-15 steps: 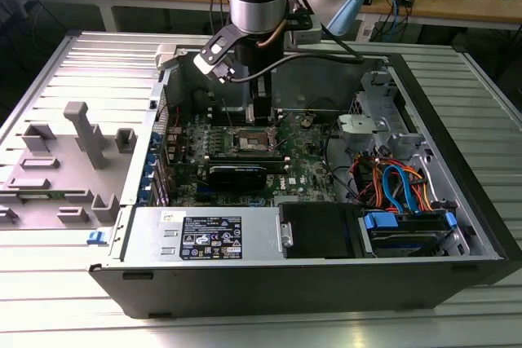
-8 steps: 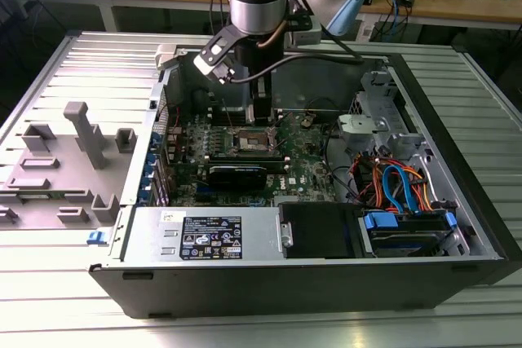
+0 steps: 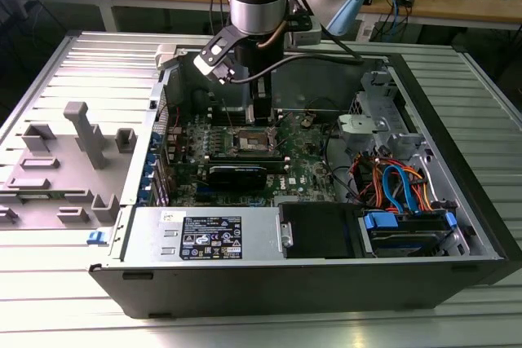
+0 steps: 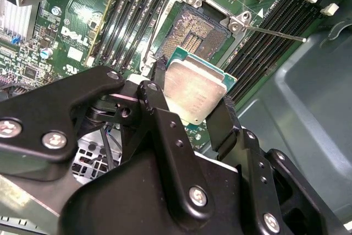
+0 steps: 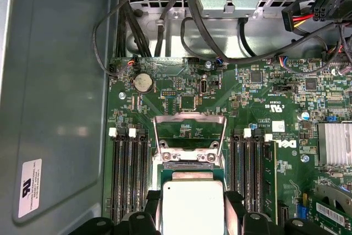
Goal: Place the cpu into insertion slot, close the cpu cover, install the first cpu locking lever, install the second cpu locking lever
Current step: 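Place the cpu into insertion slot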
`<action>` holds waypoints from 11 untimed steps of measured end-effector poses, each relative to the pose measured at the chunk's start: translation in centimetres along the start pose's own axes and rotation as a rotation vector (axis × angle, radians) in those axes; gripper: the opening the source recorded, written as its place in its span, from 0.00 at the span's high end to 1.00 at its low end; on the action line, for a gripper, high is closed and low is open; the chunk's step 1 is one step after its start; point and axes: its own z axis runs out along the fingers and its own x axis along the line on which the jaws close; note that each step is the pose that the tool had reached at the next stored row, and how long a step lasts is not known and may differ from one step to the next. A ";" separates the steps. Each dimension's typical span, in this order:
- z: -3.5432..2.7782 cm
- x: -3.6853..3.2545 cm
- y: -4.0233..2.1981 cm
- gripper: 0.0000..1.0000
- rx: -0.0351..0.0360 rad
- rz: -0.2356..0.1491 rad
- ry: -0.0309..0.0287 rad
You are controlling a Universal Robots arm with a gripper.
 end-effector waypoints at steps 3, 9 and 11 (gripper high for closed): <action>0.01 0.00 -0.05 0.46 -0.0001 0.000 0.0000; 0.48 0.00 -0.52 0.46 -0.0001 0.000 0.0000; 0.82 -0.01 -0.66 0.46 0.0000 0.000 0.0000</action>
